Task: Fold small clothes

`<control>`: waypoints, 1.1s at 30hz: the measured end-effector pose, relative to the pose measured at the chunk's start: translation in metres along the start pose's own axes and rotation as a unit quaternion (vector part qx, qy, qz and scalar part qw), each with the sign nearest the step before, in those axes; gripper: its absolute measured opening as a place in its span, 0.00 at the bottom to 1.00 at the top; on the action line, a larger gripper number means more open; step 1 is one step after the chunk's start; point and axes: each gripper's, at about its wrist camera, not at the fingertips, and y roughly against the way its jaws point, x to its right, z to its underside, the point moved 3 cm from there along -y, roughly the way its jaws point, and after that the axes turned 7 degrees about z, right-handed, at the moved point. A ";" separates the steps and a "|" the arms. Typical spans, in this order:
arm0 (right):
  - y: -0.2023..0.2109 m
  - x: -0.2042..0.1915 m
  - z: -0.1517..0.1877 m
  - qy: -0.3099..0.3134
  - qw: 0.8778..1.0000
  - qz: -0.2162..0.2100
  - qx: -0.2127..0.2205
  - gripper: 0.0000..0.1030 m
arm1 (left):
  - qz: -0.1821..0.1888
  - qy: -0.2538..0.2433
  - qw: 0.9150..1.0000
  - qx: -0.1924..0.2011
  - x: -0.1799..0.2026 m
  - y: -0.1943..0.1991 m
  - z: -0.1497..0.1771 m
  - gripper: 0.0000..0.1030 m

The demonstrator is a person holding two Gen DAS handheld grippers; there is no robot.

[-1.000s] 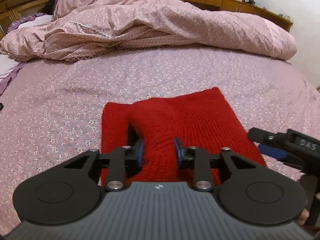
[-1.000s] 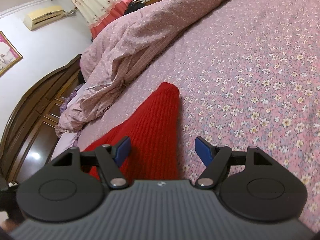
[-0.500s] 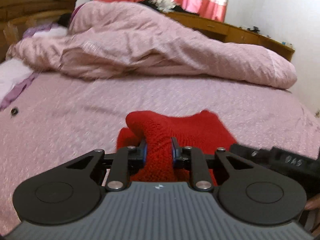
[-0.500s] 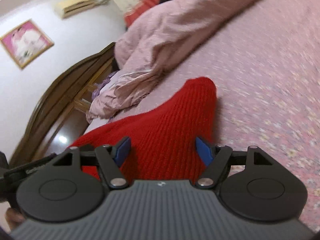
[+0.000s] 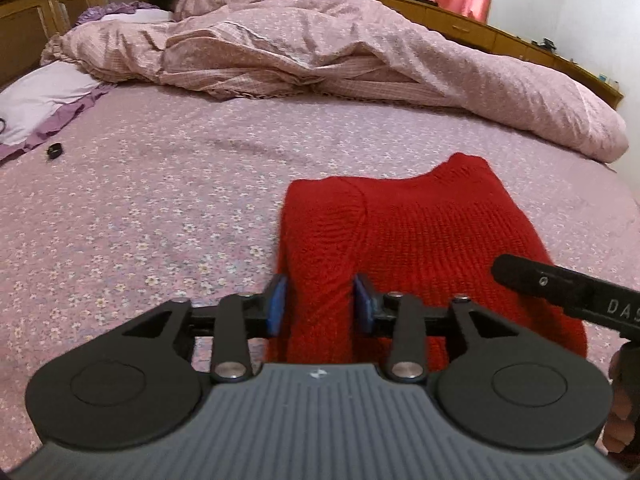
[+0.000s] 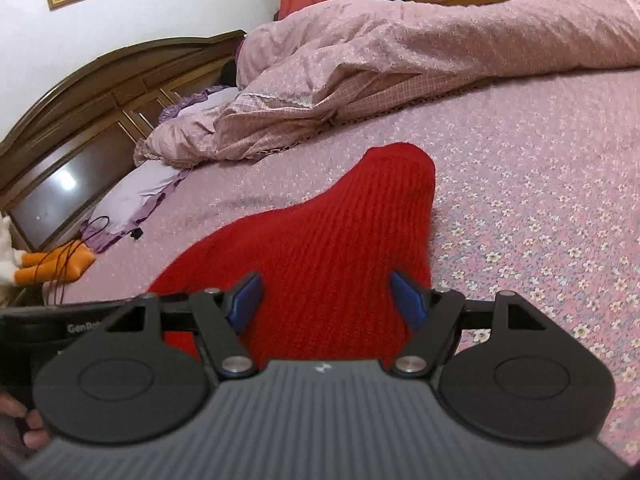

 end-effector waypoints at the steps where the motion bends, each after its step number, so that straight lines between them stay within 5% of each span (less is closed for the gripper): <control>1: -0.001 -0.001 -0.001 -0.005 1.000 -0.001 -0.003 0.72 | -0.004 0.002 1.000 0.001 -0.001 0.001 0.001 0.49; 7: -0.011 -0.019 0.003 0.022 1.000 0.018 -0.003 0.72 | -0.025 0.014 1.000 0.001 -0.007 0.002 0.002 0.62; 20: 0.003 -0.017 -0.006 0.013 0.999 0.038 -0.011 0.72 | -0.030 0.001 0.999 0.016 0.021 0.048 -0.017 0.70; 29: 0.046 -0.022 -0.002 0.005 1.000 -0.005 0.000 0.70 | 0.010 -0.015 0.999 0.032 0.040 0.081 -0.017 0.70; 33: 0.052 -0.021 0.004 0.001 1.000 -0.013 -0.009 0.62 | 0.039 -0.009 0.999 0.013 0.041 0.074 -0.013 0.60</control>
